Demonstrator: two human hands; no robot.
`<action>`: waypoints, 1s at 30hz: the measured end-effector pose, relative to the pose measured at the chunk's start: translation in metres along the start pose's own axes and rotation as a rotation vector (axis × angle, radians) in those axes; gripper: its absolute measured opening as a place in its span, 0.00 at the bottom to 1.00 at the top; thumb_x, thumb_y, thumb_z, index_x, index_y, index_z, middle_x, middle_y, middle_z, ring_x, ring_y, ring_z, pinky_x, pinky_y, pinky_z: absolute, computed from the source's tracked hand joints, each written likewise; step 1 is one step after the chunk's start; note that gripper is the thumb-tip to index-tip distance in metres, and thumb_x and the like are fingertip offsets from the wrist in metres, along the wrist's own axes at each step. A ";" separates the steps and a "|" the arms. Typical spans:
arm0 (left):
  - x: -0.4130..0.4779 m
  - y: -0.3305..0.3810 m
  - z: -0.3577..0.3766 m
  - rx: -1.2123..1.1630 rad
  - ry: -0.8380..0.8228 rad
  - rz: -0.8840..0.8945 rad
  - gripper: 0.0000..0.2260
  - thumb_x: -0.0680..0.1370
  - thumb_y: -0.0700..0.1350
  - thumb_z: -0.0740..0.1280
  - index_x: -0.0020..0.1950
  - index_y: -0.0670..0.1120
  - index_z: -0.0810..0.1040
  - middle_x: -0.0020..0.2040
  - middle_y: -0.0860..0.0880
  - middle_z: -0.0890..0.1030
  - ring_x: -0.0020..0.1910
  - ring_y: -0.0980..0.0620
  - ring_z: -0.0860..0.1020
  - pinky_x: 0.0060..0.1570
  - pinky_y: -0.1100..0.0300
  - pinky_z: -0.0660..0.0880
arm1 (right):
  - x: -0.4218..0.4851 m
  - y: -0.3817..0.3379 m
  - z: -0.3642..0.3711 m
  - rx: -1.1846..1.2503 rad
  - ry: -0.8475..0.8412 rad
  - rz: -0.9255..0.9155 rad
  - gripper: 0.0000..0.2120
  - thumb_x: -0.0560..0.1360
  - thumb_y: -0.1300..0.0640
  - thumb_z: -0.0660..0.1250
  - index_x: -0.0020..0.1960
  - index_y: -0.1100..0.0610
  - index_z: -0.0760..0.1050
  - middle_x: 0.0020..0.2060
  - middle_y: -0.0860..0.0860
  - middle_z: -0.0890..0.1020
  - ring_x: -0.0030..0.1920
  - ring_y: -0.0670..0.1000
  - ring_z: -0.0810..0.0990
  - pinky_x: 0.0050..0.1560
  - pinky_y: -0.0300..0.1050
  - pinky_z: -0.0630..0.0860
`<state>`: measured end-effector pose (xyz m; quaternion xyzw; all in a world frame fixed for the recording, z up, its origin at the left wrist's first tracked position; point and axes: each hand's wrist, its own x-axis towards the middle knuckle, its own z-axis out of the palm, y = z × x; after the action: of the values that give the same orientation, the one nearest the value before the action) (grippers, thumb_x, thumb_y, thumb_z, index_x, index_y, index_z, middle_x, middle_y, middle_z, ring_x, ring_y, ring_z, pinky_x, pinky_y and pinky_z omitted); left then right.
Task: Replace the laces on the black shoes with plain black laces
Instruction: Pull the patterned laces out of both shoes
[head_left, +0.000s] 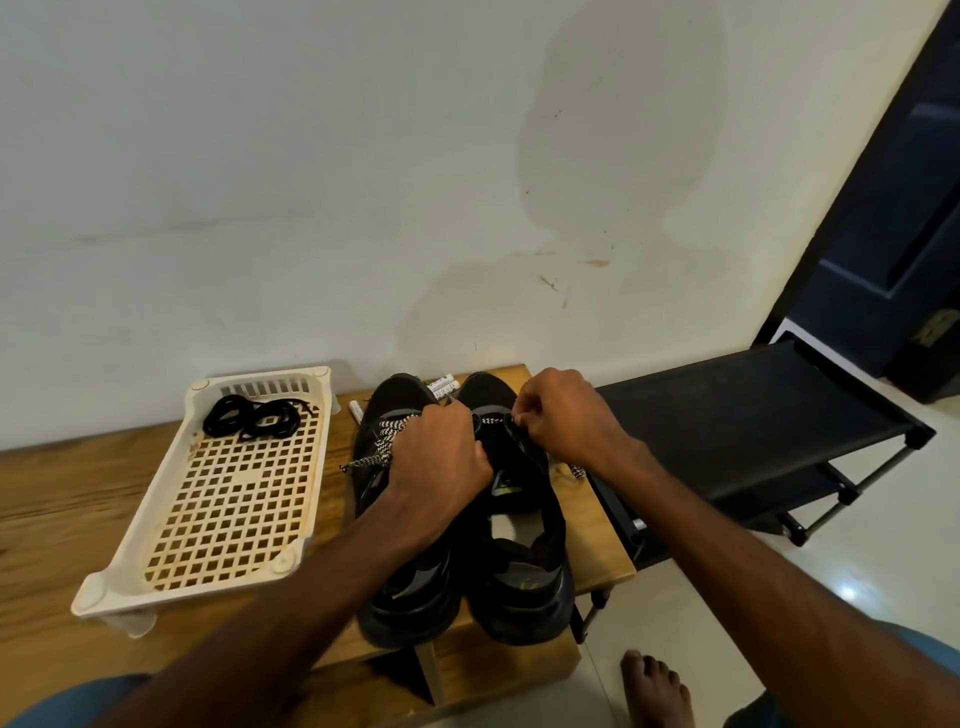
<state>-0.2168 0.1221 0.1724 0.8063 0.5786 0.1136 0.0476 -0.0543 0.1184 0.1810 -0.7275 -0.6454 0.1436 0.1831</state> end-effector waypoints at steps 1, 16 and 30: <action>0.001 0.001 0.000 0.034 -0.022 0.012 0.09 0.78 0.48 0.71 0.50 0.43 0.78 0.38 0.49 0.75 0.41 0.47 0.80 0.37 0.57 0.74 | 0.000 0.000 0.000 -0.011 0.007 -0.008 0.06 0.79 0.62 0.69 0.49 0.57 0.85 0.46 0.53 0.86 0.46 0.51 0.84 0.52 0.52 0.83; 0.003 0.002 -0.003 0.091 -0.107 0.032 0.14 0.76 0.44 0.74 0.59 0.42 0.79 0.52 0.43 0.82 0.52 0.41 0.82 0.49 0.50 0.79 | -0.007 0.012 -0.041 1.327 0.264 0.128 0.05 0.83 0.61 0.64 0.54 0.60 0.78 0.42 0.54 0.87 0.46 0.54 0.87 0.57 0.52 0.83; 0.004 0.000 0.003 0.072 -0.063 0.045 0.12 0.76 0.44 0.72 0.57 0.42 0.79 0.49 0.43 0.82 0.49 0.42 0.83 0.42 0.52 0.77 | -0.010 -0.001 0.002 -0.043 0.015 -0.075 0.09 0.80 0.54 0.70 0.58 0.53 0.85 0.50 0.52 0.86 0.51 0.51 0.83 0.56 0.52 0.81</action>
<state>-0.2149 0.1257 0.1703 0.8235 0.5621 0.0683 0.0345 -0.0569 0.1091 0.1796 -0.7075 -0.6739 0.1174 0.1775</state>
